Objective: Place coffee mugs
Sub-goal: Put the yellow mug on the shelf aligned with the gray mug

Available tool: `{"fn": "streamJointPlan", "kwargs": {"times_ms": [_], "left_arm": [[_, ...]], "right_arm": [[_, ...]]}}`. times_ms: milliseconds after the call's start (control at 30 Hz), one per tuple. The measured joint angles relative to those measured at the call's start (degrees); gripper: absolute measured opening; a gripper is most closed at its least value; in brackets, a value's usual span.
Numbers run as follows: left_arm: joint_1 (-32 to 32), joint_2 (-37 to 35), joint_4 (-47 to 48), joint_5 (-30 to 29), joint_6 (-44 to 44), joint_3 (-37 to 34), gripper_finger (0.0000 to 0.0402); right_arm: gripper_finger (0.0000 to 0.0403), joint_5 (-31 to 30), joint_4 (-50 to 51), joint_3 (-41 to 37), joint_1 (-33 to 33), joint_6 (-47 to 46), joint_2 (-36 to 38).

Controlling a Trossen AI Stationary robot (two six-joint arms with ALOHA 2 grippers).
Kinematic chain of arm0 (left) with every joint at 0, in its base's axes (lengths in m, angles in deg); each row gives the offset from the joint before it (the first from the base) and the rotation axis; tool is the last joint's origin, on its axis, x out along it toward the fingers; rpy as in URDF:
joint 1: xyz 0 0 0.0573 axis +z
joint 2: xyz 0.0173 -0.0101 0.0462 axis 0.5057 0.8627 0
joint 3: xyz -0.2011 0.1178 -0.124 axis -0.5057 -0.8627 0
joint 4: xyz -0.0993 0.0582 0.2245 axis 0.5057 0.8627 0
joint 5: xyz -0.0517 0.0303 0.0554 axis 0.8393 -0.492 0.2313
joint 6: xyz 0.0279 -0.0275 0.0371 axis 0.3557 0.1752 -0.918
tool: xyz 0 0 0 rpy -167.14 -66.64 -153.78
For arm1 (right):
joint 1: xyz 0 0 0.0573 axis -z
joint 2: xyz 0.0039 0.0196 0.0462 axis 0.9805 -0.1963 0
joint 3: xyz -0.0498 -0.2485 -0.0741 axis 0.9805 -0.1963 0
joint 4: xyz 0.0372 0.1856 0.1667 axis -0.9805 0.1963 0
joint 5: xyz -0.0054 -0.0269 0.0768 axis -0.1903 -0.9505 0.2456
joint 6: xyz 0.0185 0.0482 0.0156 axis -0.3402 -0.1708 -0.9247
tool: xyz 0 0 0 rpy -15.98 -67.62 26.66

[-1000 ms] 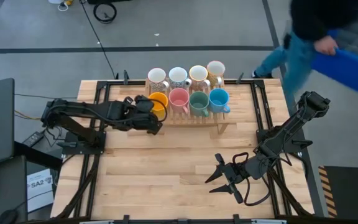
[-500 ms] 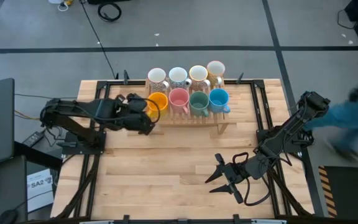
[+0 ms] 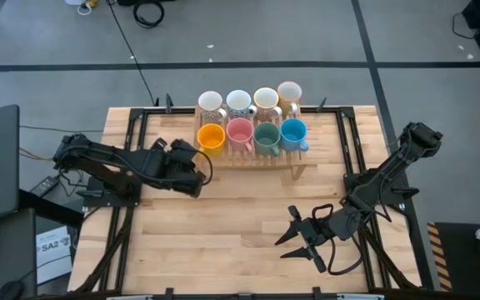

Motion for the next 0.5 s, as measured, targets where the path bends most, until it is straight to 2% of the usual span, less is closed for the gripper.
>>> {"fn": "streamJointPlan", "kwargs": {"times_ms": [367, 500], "left_arm": [[0.0, 0.0, -10.0, 0.0, -0.5, -1.1, 0.0094], [0.0, 0.0, -14.3, 0.0, -4.3, -1.1, 0.0094]], "right_arm": [[0.0175, 0.0, -0.4, 0.0, 0.0, 0.0, 0.0], [0.0175, 0.0, -0.4, 0.0, 0.0, 0.0, 0.0]]}}
